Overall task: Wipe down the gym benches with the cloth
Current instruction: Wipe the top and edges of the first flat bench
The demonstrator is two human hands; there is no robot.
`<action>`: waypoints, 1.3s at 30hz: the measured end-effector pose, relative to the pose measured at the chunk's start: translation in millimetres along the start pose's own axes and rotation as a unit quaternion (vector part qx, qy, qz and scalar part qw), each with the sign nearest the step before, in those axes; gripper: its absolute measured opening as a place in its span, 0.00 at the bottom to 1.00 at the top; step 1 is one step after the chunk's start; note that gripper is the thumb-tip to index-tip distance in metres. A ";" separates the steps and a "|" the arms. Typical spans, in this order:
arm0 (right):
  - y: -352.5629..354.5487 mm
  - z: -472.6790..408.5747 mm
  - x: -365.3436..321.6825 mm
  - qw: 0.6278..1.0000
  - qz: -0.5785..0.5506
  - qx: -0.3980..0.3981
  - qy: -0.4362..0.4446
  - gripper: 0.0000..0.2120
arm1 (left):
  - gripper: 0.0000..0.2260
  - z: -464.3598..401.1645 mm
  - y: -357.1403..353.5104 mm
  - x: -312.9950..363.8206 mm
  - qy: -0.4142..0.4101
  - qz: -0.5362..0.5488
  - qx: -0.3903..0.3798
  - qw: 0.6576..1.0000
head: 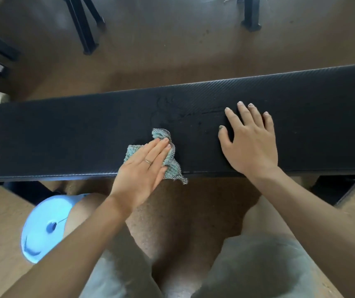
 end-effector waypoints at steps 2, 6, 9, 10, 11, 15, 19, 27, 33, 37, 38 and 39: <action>-0.2 0.0 0.8 1.000 -0.001 0.007 0.000 0.30 | 0.21 -0.8 0.1 1.0 0.063 0.027 0.009 0.998; -1.5 -0.2 1.0 1.000 -0.005 0.013 0.009 0.28 | 0.22 -43.3 5.9 80.7 0.099 0.062 0.021 0.993; -0.8 -0.9 2.5 1.000 -0.010 0.017 0.019 0.28 | 0.20 -64.7 10.1 107.0 0.126 0.110 0.019 0.986; -0.9 -1.6 3.1 1.000 -0.014 0.019 0.018 0.28 | 0.20 -65.5 10.8 102.9 0.117 0.111 0.014 0.987; -1.2 -1.8 3.2 1.000 -0.015 0.022 0.017 0.28 | 0.21 -63.4 12.3 96.3 0.090 0.103 0.008 0.991; -4.4 -2.9 2.4 1.000 -0.014 0.016 0.012 0.27 | 0.20 -51.0 13.4 56.5 0.039 0.129 -0.004 0.991; -4.8 -3.9 0.7 1.000 -0.006 0.006 0.007 0.28 | 0.21 -48.0 12.1 25.8 0.160 0.177 -0.047 0.970; -4.8 -3.9 0.3 1.000 0.006 0.008 -0.009 0.26 | 0.26 -136.6 -13.1 13.3 0.223 0.196 -0.199 0.934; -3.0 -4.0 -2.3 1.000 0.004 0.015 -0.021 0.25 | 0.26 -176.0 -28.3 -5.4 0.227 0.220 -0.215 0.924; -3.8 -2.3 -0.5 1.000 -0.008 0.016 -0.021 0.26 | 0.26 -137.5 -18.0 -8.8 0.195 0.226 -0.206 0.932; -4.6 -2.3 -0.1 1.000 -0.008 0.014 -0.019 0.26 | 0.26 -120.6 -13.8 -8.4 0.196 0.220 -0.204 0.934; -5.4 -2.7 0.0 1.000 -0.006 0.013 -0.020 0.26 | 0.26 -104.3 -8.7 -7.5 0.198 0.214 -0.205 0.934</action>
Point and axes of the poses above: each hand's wrist, its own z-axis away from the middle knuckle, its own y-axis out of the back of the hand, x = y × z, the point moved 1 cm from there along -z, towards the middle knuckle, and after that the axes turned 6 degrees about -z, right-handed, at the moved point
